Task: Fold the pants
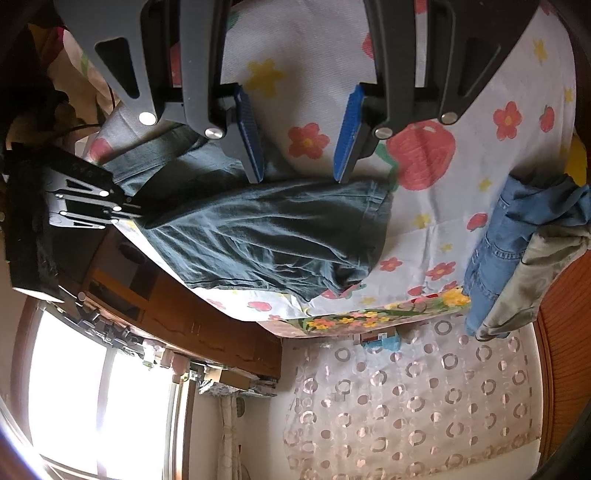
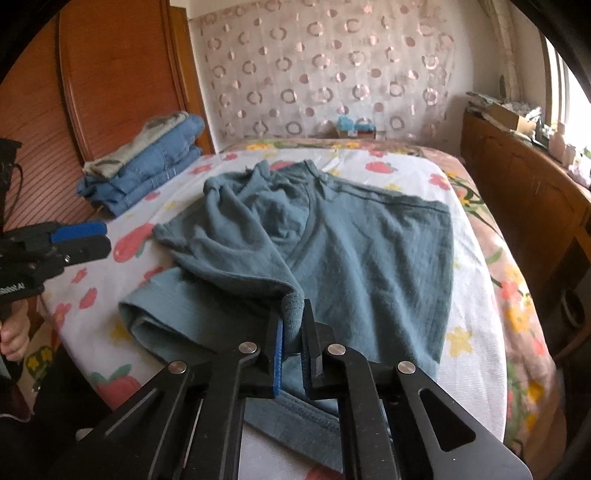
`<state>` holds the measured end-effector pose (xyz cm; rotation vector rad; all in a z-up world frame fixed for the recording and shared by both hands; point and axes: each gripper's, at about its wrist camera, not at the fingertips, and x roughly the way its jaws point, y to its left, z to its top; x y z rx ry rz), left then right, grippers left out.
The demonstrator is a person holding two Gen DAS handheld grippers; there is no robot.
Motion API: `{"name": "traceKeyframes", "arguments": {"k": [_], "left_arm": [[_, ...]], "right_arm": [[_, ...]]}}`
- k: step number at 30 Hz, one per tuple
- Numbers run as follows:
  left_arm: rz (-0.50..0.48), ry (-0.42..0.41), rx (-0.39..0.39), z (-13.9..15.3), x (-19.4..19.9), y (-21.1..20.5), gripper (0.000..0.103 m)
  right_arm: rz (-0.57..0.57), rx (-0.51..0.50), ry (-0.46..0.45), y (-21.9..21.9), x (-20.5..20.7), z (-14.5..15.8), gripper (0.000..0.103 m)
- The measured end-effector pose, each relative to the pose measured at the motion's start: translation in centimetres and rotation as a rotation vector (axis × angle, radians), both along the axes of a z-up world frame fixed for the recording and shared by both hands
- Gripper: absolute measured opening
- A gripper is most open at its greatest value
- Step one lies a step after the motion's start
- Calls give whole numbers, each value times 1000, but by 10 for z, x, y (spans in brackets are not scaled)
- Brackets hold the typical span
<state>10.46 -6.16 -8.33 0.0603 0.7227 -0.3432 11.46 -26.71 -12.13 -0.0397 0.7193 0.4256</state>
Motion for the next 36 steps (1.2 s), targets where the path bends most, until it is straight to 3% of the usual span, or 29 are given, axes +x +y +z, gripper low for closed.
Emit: {"name": "traceKeyframes", "arguments": {"k": [11, 20, 28, 36], "left_arm": [[6, -11, 6, 4, -2, -3, 38], [10, -13, 8, 5, -3, -6, 38], [-19, -3, 6, 3, -1, -20, 38], [-49, 12, 16, -7, 8, -37, 38]], "right_arm": [[-22, 18, -104, -11, -26, 34, 5], [-75, 12, -127, -33, -40, 44, 5], [-132, 7, -101, -57, -52, 36, 5], [-159, 13, 12, -69, -56, 1, 5]]}}
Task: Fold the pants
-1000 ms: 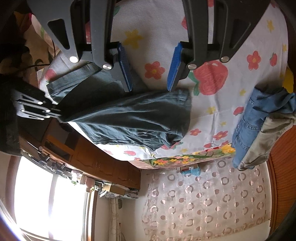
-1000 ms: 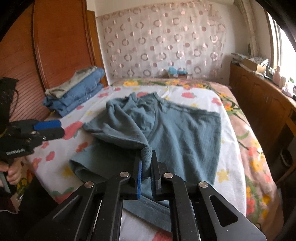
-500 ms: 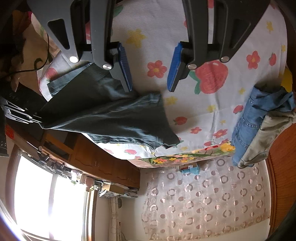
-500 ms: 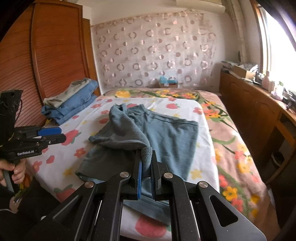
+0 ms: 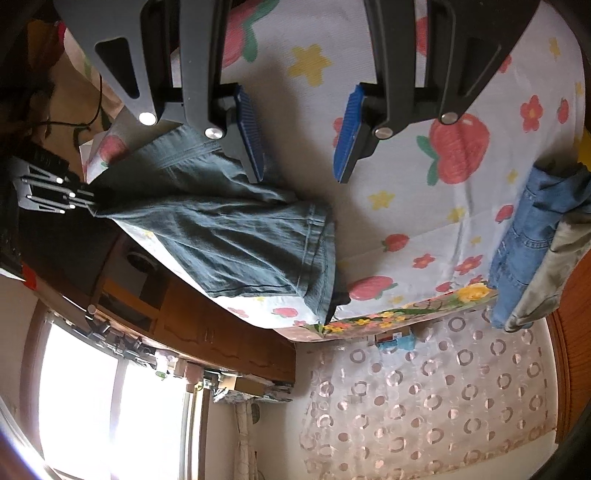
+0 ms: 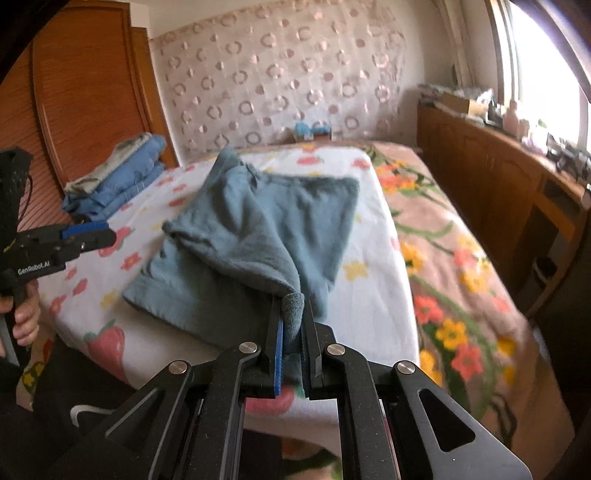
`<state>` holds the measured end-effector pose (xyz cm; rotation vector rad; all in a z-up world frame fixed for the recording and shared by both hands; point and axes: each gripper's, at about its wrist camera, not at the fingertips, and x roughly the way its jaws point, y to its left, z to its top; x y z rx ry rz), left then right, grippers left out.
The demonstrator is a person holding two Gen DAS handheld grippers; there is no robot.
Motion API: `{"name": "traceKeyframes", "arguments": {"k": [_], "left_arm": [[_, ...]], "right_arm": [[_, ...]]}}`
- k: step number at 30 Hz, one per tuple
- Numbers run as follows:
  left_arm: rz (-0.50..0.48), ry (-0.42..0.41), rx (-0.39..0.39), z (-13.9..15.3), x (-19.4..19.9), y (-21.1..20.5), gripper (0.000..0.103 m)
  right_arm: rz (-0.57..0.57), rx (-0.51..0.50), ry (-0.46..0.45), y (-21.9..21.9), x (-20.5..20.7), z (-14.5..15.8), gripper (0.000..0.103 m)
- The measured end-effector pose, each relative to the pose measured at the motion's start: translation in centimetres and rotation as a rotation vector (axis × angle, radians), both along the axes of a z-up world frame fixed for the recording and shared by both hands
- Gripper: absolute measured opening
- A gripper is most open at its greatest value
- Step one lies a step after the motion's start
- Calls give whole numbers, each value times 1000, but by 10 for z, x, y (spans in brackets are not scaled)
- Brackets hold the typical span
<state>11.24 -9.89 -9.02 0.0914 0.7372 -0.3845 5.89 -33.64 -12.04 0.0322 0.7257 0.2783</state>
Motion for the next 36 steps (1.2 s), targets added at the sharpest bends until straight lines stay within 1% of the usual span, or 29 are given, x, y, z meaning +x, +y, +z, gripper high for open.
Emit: {"name": "traceKeyframes", "arguments": {"k": [2, 5, 7, 8, 9, 11, 13, 18, 22, 25, 29, 36], "left_arm": [[4, -6, 1, -3, 1, -3, 38], [9, -36, 18, -7, 2, -8, 38], [2, -36, 22, -9, 1, -9, 38], [-1, -32, 19, -10, 2, -10, 38], [-5, -22, 11, -11, 3, -10, 38], [-11, -10, 3, -11, 3, -10, 38], [-19, 1, -2, -11, 4, -9, 38], [-9, 2, -11, -4, 7, 0, 38], [9, -12, -22, 3, 13, 13, 38], [27, -21, -30, 7, 18, 25, 38], [60, -18, -16, 6, 28, 40, 38], [80, -21, -18, 7, 43, 60, 38]], "right_arm": [[0, -5, 10, 1, -1, -4, 5], [0, -6, 28, 1, 1, -9, 5], [-4, -1, 28, -2, 1, -9, 6], [0, 6, 27, -3, 1, -8, 12], [-3, 4, 27, -3, 1, -7, 16], [-11, -10, 23, -3, 0, -5, 32], [-8, 0, 14, -5, -1, -1, 39], [-2, -10, -17, -7, 2, 12, 39], [37, -20, -40, 4, 15, 24, 39], [80, -15, -54, 21, 27, 30, 39], [149, -3, -56, 48, 47, 33, 39], [249, -18, -13, 94, 85, 28, 39]]}}
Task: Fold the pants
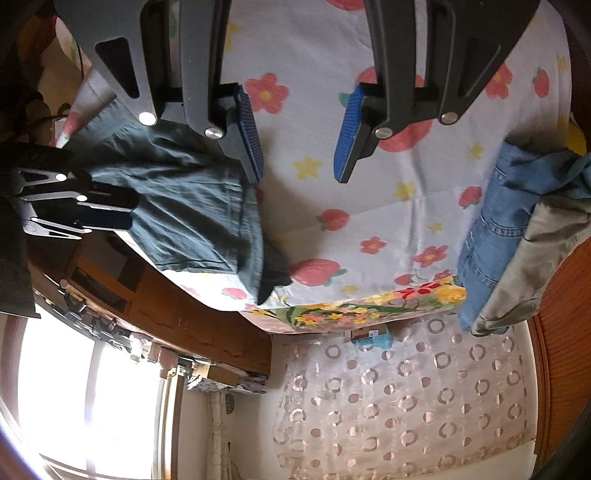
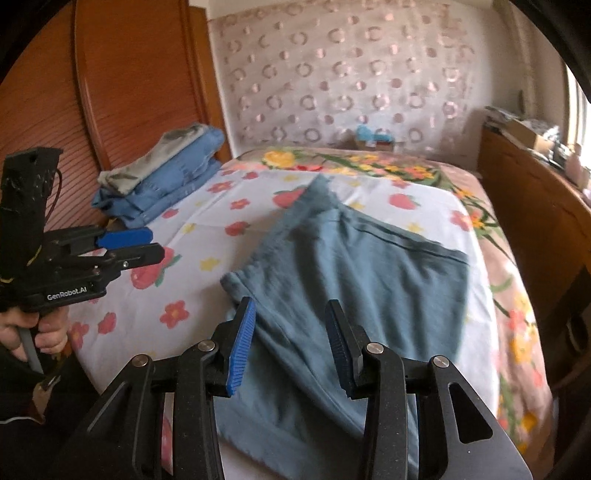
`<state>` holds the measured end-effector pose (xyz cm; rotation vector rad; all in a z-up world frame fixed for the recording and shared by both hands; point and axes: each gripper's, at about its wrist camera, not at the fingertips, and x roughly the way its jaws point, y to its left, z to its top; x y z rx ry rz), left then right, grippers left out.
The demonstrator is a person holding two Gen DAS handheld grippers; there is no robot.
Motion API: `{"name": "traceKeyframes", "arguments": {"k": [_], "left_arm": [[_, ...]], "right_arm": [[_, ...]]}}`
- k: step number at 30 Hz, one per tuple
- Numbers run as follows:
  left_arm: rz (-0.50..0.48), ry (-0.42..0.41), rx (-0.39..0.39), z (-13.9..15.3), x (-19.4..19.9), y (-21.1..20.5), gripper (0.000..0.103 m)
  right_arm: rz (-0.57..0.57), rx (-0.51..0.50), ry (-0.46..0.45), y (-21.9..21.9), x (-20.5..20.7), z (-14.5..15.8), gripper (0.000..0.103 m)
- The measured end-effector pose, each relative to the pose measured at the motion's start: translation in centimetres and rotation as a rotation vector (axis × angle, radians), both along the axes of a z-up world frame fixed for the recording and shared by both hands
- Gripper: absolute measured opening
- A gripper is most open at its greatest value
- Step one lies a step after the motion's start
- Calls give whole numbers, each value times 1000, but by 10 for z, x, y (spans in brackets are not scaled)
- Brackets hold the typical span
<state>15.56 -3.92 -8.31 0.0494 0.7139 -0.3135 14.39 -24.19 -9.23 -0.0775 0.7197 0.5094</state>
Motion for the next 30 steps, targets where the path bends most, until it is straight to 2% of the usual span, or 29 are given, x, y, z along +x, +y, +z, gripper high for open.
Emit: {"name": "traceKeyframes", "arguments": {"k": [12, 22, 25, 26, 27, 30], "left_arm": [[2, 1, -1, -1, 12, 18, 38], [1, 20, -23, -10, 14, 30, 38], [-1, 31, -25, -13, 14, 29, 38], [-3, 35, -25, -14, 14, 28, 38], [-4, 39, -24, -16, 15, 27, 38], [-13, 50, -20, -19, 15, 22, 38]], "right_arm": [[149, -92, 89, 64, 43, -20, 39], [197, -173, 158, 88, 58, -40, 38], [190, -197, 158, 91, 60, -44, 26], [185, -200, 156, 90, 61, -44, 13], [178, -199, 154, 90, 62, -44, 6], [157, -174, 144, 83, 65, -39, 2]]}}
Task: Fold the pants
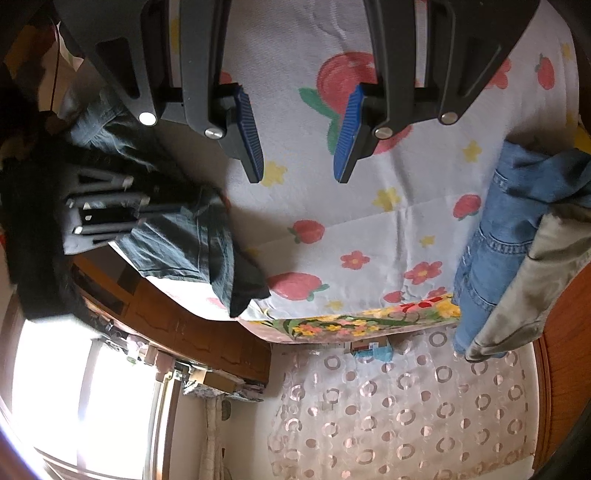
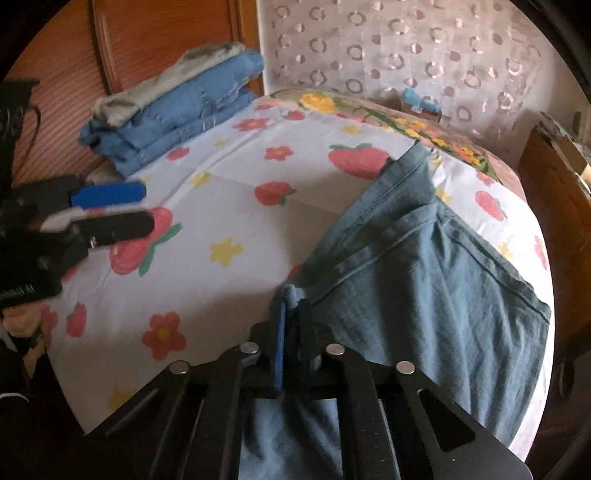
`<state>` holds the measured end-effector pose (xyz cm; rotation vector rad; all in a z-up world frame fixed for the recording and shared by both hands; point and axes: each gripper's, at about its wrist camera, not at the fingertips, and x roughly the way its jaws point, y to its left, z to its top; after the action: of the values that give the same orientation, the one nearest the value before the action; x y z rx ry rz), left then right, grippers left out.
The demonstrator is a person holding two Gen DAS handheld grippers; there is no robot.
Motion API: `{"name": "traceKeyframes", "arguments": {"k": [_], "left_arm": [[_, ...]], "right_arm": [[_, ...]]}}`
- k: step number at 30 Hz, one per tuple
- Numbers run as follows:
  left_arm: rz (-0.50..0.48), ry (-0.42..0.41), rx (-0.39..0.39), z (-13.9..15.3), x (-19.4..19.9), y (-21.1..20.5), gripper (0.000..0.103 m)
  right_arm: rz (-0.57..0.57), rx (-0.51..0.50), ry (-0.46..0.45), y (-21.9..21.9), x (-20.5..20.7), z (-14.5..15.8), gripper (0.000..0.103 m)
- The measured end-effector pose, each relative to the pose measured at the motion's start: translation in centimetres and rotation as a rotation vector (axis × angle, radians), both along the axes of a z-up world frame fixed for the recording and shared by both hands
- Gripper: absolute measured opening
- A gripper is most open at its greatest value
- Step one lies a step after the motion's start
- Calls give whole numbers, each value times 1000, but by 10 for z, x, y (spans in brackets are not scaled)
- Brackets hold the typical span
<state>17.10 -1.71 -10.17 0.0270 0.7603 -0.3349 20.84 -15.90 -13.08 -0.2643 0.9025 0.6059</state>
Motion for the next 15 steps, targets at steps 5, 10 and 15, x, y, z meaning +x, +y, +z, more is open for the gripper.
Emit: {"name": "traceKeyframes", "arguments": {"k": [5, 10, 15], "left_arm": [[-28, 13, 5, -3, 2, -15, 38], [-73, 20, 11, -3, 5, -36, 38], [-101, 35, 17, -5, 9, -53, 38]], "right_arm": [[-62, 101, -38, -28, 3, 27, 2], [-121, 93, -94, -57, 10, 48, 2], [-190, 68, -112, -97, 28, 53, 2]]}}
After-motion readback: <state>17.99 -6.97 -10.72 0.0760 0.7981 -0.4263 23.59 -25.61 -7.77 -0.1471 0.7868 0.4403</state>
